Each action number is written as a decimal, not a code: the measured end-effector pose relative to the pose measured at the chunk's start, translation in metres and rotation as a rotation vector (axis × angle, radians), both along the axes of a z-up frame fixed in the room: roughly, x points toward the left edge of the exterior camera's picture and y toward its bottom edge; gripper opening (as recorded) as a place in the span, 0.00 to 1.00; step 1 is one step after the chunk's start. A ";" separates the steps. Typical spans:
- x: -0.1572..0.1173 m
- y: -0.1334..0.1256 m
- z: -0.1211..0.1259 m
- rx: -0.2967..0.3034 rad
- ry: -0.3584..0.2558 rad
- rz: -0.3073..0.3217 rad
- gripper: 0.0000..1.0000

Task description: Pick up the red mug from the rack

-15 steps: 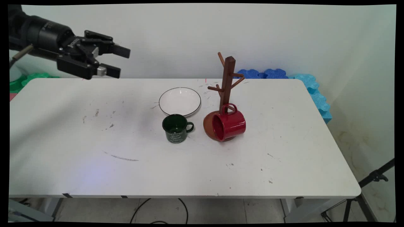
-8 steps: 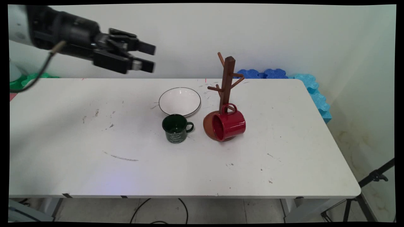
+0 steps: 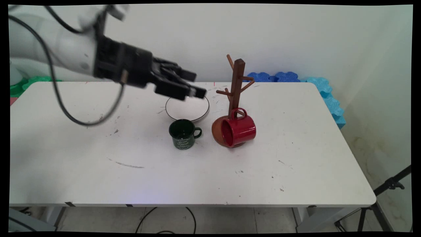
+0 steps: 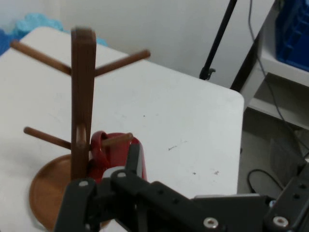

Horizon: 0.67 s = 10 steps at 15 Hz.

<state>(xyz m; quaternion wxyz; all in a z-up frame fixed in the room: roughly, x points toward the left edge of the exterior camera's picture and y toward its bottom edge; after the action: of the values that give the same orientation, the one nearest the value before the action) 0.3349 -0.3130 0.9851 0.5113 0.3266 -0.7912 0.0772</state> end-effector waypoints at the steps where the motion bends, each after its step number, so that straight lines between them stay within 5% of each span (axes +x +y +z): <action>1: -0.007 0.000 -0.011 0.010 -0.003 0.011 1.00; 10: -0.047 0.003 -0.103 0.061 -0.001 0.078 1.00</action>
<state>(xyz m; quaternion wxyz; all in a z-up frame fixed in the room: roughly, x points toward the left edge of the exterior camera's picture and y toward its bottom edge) 0.2882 -0.3098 0.8817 0.4974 0.3726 -0.7800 0.0730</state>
